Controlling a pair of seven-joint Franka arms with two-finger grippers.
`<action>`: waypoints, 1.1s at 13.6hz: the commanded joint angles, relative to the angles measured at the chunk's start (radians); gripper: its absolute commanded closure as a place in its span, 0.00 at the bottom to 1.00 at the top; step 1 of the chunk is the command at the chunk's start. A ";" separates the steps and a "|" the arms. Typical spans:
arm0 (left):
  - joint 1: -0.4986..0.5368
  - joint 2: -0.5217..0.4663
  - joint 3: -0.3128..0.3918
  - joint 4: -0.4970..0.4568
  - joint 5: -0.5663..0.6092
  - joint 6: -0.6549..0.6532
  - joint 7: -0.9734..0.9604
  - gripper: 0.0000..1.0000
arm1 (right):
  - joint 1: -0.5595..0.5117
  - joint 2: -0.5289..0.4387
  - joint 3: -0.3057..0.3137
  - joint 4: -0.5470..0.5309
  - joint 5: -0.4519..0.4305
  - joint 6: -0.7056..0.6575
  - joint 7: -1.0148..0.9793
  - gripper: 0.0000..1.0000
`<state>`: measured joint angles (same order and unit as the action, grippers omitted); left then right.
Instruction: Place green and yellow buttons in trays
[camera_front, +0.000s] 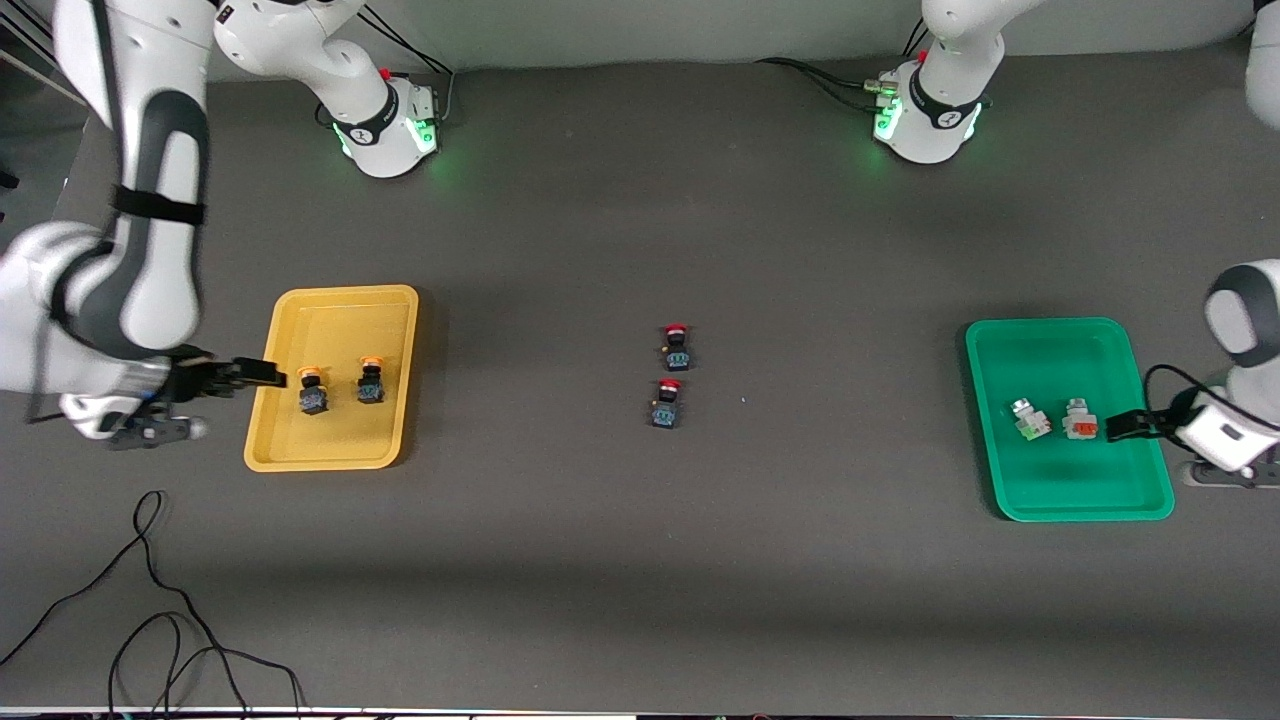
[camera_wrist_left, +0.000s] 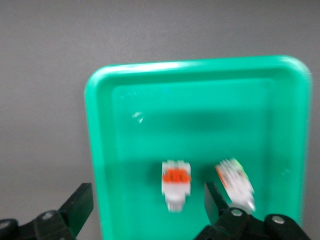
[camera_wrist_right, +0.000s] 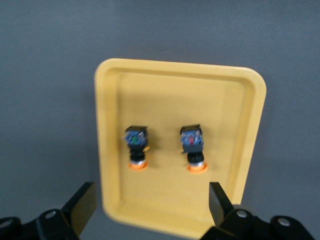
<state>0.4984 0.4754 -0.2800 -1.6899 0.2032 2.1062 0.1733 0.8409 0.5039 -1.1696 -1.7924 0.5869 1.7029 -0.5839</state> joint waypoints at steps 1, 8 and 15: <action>-0.015 -0.072 -0.062 0.168 -0.004 -0.286 0.015 0.01 | 0.000 0.004 -0.056 0.152 -0.035 -0.199 0.061 0.00; -0.018 -0.316 -0.218 0.226 -0.099 -0.572 -0.015 0.01 | 0.000 0.007 -0.164 0.569 -0.093 -0.563 0.237 0.00; -0.399 -0.408 0.010 0.217 -0.143 -0.608 -0.219 0.01 | 0.106 0.018 -0.148 0.590 -0.107 -0.562 0.506 0.00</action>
<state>0.2921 0.1070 -0.4385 -1.4541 0.0654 1.5046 0.0170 0.9488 0.5189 -1.3200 -1.2177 0.4903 1.1552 -0.1253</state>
